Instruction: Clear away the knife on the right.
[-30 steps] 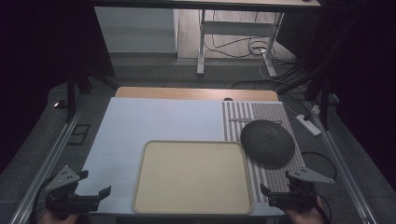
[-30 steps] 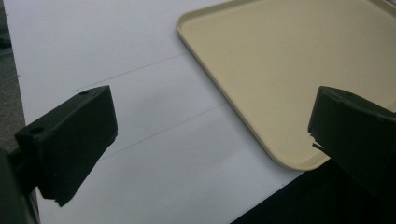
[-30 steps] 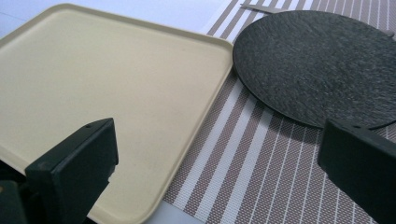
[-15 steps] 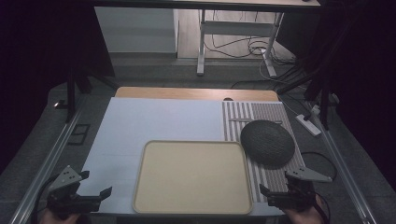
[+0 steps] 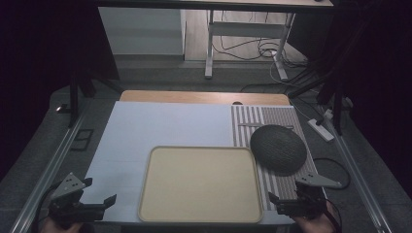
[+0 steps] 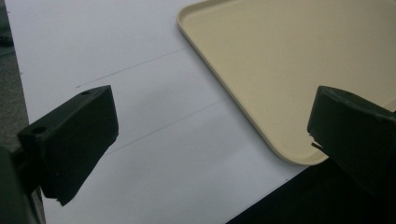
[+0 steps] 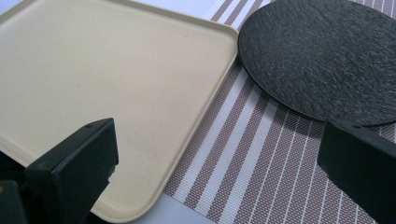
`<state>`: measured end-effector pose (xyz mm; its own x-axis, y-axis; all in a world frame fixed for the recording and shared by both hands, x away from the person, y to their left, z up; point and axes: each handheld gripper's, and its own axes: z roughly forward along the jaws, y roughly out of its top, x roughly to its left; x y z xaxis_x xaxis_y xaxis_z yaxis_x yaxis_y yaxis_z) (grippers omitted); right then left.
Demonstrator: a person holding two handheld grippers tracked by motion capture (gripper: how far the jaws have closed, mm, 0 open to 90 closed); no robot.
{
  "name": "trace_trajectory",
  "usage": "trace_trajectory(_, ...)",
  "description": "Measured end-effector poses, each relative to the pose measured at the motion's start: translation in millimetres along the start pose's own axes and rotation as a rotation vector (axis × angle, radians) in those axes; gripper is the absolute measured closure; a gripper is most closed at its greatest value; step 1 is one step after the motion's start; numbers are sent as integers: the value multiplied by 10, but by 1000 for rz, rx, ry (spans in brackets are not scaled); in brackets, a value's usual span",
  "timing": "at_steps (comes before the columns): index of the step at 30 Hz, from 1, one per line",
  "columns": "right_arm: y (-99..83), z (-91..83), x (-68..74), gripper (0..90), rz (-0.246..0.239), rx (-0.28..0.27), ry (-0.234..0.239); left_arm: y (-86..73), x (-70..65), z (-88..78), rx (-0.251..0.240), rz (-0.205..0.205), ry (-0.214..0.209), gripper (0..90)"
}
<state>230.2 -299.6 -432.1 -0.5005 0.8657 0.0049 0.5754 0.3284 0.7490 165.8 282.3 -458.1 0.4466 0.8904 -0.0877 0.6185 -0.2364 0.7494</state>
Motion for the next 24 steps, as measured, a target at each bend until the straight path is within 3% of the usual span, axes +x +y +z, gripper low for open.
trace_trajectory(14, 56, 88, -32, 0, 6, 20, 11, 0, 6, 2, 0, -8, -1, 17)
trace_trajectory(24, 118, 231, -130, 0, 7, 38, 25, 1, 7, 5, 0, -10, 0, 17)
